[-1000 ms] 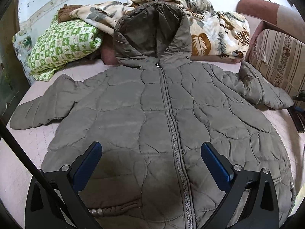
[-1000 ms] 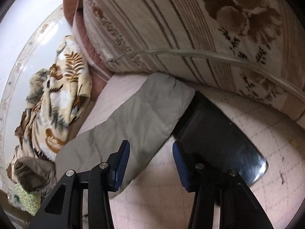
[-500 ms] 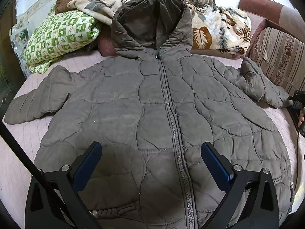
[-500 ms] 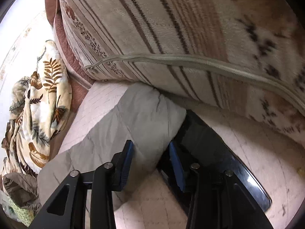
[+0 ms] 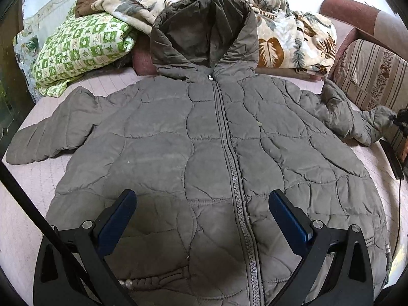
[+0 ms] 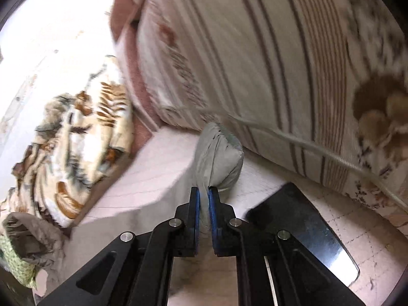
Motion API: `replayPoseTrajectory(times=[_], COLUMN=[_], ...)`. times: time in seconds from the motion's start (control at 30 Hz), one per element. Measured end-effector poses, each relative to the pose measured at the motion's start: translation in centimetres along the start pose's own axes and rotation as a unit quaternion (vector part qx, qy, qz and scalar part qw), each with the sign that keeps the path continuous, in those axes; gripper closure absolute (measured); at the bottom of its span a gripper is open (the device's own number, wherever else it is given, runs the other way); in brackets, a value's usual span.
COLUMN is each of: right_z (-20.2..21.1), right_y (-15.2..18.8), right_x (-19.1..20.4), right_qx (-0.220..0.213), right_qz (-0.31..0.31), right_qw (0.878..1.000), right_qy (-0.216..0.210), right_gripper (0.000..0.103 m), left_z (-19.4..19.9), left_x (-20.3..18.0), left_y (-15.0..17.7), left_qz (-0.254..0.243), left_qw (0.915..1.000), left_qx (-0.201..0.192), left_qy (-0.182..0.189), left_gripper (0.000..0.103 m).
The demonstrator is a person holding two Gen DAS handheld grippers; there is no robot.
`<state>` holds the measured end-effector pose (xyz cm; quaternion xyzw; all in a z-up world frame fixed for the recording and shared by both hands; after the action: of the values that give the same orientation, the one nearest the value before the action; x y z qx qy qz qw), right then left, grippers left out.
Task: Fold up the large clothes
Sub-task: 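Lift the gripped sleeve with the right tool and lay it across the jacket body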
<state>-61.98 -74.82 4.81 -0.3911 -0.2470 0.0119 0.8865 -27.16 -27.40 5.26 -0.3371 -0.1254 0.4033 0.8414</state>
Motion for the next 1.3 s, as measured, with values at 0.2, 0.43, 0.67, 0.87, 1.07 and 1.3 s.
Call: replayPoseTrajectory(times=[0.2, 0.43, 0.67, 0.87, 1.07, 1.3], right_z=[5.8, 13.7, 18.2, 17.9, 14.8, 9.0], right_y=[-1.2, -0.9, 4.1, 11.2, 19.6, 29.7], right_x=[6.3, 14.9, 24.9, 32.3, 37.4, 40.4], right_qx=[-0.053, -0.113, -0.097, -0.045, 0.043, 0.168], right_qz=[0.044, 0.099, 0.188, 0.272, 0.328, 0.348], right_qw=[0.997, 0.978, 0.947, 0.915, 0.883, 0.848], right_qy=[-0.047, -0.142, -0.244, -0.296, -0.333, -0.364], right_gripper=[0.095, 0.095, 0.095, 0.095, 0.095, 0.095], left_z=[0.5, 0.9, 1.5, 2.0, 2.4, 2.8], left_x=[0.7, 1.5, 3.1, 4.9, 7.0, 8.7], left_y=[-0.2, -0.3, -0.4, -0.3, -0.4, -0.5], left_qz=[0.007, 0.013, 0.028, 0.045, 0.065, 0.086], left_qw=[0.9999, 0.9997, 0.9991, 0.9982, 0.9965, 0.994], left_qx=[-0.009, -0.019, -0.026, -0.031, -0.035, -0.041], left_qy=[-0.005, -0.013, -0.017, -0.026, -0.039, -0.053], left_gripper=[0.0, 0.0, 0.0, 0.0, 0.0, 0.0])
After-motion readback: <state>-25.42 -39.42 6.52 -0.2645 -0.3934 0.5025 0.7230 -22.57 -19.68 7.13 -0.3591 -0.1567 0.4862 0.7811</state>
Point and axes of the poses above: each gripper's, at about its wrist camera, not at the fingertips, and z roughly against the way its jaws point, x to its left, y to its underside, the point moved 2 cm from there along -z, roughly the way its jaws point, and after that the axes turned 5 degrees about z, right-handed, at the moved point
